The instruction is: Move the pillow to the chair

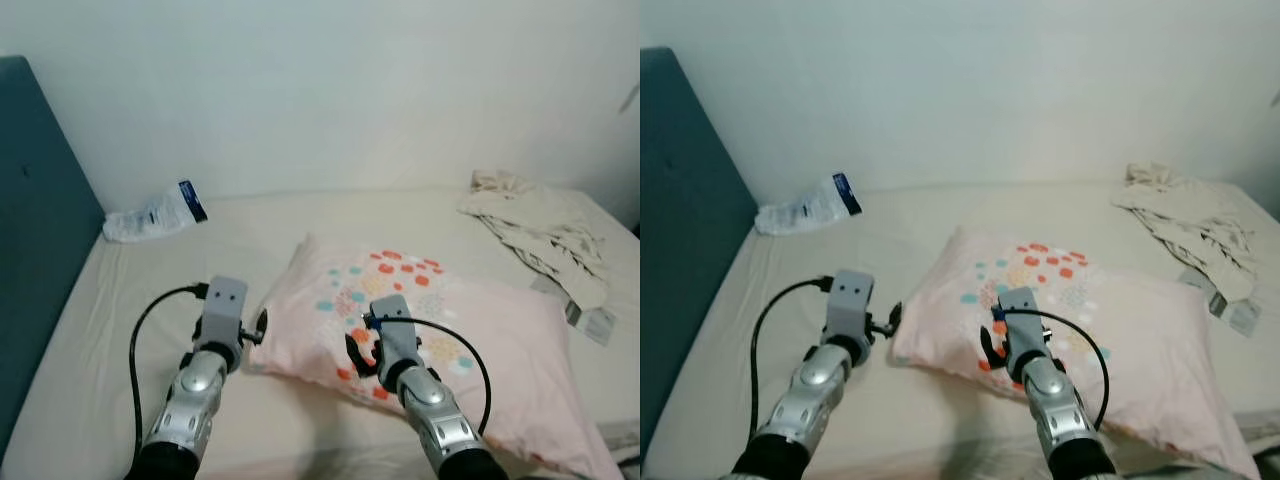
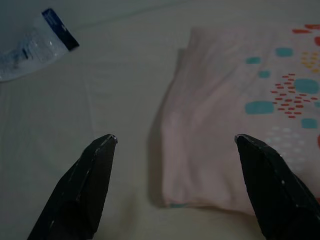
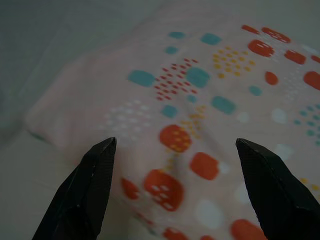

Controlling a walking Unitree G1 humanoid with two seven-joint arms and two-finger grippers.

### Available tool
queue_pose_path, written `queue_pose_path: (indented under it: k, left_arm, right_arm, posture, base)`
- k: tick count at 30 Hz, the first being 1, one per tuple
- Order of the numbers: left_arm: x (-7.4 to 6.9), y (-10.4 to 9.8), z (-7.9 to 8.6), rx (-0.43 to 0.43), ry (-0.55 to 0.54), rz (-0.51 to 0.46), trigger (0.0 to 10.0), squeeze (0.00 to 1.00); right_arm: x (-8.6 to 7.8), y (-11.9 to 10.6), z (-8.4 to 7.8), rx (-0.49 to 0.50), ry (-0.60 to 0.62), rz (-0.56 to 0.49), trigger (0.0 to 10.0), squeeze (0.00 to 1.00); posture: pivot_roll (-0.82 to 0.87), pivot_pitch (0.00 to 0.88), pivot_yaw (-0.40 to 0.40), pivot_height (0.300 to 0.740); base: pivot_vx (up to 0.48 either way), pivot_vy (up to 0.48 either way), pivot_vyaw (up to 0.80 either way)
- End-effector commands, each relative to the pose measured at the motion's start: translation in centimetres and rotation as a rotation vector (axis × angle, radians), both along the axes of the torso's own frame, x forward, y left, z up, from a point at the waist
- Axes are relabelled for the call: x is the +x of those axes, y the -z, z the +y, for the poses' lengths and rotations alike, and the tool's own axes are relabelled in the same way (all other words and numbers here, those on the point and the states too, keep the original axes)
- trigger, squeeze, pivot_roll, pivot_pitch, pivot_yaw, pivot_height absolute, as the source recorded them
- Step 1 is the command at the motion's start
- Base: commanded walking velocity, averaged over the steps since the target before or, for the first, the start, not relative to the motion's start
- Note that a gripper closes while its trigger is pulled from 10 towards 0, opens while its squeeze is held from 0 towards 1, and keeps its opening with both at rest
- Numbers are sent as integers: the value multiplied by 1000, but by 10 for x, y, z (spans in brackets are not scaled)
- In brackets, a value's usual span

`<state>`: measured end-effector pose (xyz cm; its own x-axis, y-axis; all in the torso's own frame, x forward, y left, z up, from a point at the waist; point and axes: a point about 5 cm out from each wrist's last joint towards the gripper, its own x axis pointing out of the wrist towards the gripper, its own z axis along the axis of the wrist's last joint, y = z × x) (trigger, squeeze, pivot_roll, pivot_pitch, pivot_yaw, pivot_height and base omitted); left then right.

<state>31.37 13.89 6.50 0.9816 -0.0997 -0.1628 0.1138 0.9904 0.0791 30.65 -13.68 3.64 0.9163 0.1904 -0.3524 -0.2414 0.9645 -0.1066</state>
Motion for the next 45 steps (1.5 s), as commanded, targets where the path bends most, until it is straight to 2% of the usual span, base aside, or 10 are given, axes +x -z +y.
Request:
queue_pose_path:
  k: [1,21,28,45]
  left_arm:
    - [-1,3,-1,-4,-1,23,10000,0]
    - [-1,4,-4,5,5,29,10000,0]
    - [0,4,-5,38,7,30,10000,0]
    - [-1,4,-4,50,0,25,10000,0]
  right_arm:
    - [-3,1,-4,8,19,0,10000,0]
    - [-4,2,-8,0,25,4,10000,0]
    - [-3,1,-7,2,24,-1,10000,0]
    - [-5,2,-8,2,26,3,10000,0]
  posture:
    - [-26,65,-21,740]
    - [-34,50,-25,740]
    - [-38,44,-24,740]
    - [-40,54,-24,740]
  base:
    - [0,0,0]
    - [0,0,0]
    - [0,0,0]
    - [0,-375,0]
